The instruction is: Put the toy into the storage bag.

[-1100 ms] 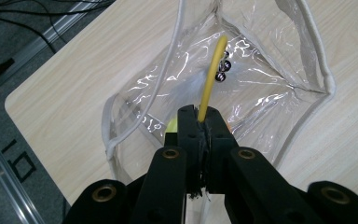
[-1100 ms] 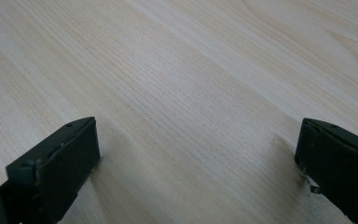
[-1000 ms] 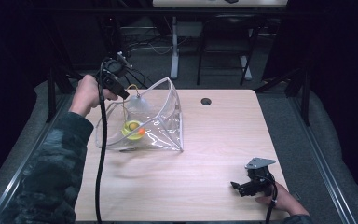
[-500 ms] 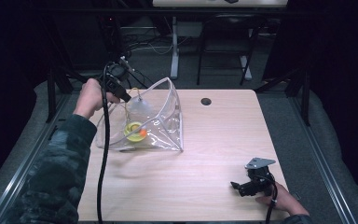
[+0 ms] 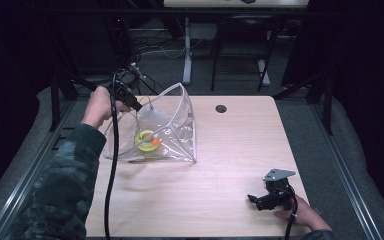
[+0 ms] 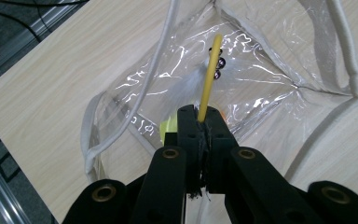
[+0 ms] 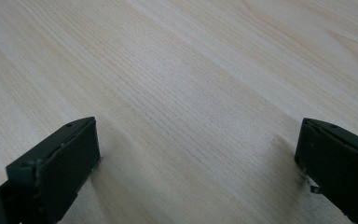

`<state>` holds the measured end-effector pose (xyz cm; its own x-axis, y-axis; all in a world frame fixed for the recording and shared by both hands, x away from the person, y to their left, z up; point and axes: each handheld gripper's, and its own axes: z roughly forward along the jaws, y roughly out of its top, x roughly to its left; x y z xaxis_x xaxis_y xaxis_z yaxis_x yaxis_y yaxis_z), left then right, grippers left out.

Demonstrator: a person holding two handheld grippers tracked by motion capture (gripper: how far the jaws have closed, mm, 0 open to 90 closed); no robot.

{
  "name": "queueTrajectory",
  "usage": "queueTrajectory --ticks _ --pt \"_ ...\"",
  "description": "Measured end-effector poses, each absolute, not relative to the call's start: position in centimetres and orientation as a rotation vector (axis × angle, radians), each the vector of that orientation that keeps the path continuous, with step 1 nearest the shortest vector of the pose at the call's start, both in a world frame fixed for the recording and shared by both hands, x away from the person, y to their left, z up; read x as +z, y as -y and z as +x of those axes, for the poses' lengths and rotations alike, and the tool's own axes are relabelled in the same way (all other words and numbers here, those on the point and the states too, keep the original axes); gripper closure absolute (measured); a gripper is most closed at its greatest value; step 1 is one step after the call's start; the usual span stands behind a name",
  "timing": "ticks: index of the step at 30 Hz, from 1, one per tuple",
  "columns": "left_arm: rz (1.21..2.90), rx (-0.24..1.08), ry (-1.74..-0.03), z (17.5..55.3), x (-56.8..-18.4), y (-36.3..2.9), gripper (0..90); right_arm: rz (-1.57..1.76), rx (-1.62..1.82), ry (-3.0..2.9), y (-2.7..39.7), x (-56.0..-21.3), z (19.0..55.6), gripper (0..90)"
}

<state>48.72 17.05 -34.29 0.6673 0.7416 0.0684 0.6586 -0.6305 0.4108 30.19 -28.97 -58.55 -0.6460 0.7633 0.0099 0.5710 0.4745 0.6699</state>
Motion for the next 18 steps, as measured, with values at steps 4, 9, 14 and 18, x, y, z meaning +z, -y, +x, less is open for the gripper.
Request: queueTrajectory --ticks 4,9,14,18 --pt "2.546 0.323 -1.106 48.8 -34.6 -17.1 87.9 1.135 0.942 -2.435 29.0 -58.6 30.2 0.0" --pt "2.544 0.299 -1.134 49.1 -35.5 -17.5 87.9 1.135 0.943 -2.435 29.0 -58.6 30.2 0.0" --pt "2.535 0.29 -1.137 49.1 -35.5 -17.7 87.8 1.135 0.943 -2.435 29.0 -58.6 30.2 0.0" --pt "2.508 0.28 -1.13 49.1 -35.5 -17.8 87.2 1.134 0.936 -2.434 29.0 -58.5 30.2 0.0"
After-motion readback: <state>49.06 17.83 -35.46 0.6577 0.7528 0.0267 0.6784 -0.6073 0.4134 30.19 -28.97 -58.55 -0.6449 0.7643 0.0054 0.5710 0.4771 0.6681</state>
